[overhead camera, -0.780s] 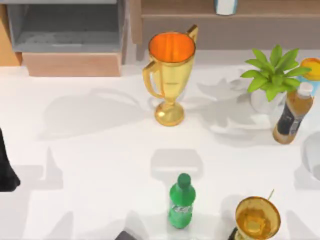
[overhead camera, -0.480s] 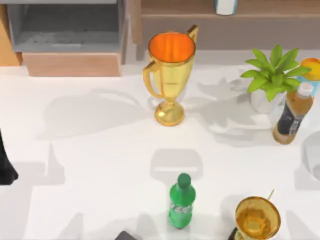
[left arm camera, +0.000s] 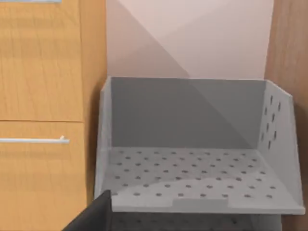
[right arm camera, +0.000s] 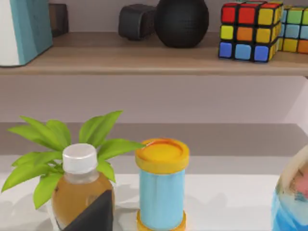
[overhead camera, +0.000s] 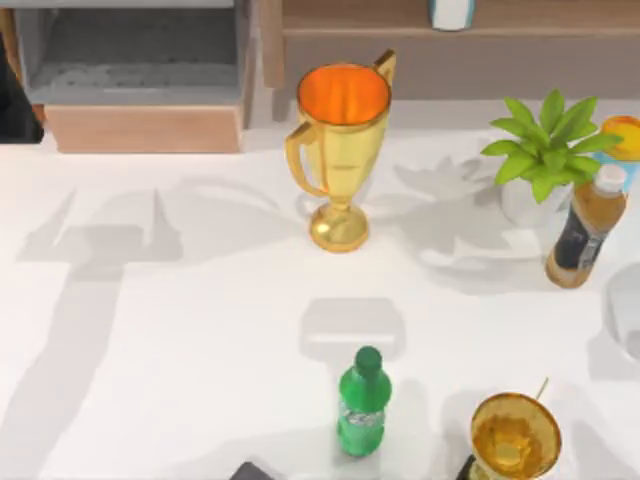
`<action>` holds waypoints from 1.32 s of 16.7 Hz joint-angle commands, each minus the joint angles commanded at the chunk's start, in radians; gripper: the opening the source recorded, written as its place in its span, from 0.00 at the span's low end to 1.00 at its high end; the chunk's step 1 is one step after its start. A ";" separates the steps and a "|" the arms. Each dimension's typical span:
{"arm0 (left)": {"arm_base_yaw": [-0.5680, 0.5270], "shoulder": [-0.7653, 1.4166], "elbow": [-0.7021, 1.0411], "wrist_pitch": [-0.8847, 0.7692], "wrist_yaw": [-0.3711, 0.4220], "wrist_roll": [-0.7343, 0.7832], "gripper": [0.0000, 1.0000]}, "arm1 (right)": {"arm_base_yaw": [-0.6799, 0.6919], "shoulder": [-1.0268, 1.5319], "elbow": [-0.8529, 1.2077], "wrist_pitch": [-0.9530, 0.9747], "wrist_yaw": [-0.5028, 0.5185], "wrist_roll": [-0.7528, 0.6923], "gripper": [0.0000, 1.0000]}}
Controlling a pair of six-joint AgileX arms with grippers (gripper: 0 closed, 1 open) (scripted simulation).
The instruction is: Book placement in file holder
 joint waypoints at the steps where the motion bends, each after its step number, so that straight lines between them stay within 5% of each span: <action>1: -0.042 0.113 0.090 0.022 -0.035 0.000 1.00 | 0.000 0.000 0.000 0.000 0.000 0.000 1.00; 13: -0.481 1.473 1.147 0.273 -0.440 0.007 1.00 | 0.000 0.000 0.000 0.000 0.000 0.000 1.00; 22: -0.561 1.823 1.430 0.340 -0.554 0.011 1.00 | 0.000 0.000 0.000 0.000 0.000 0.000 1.00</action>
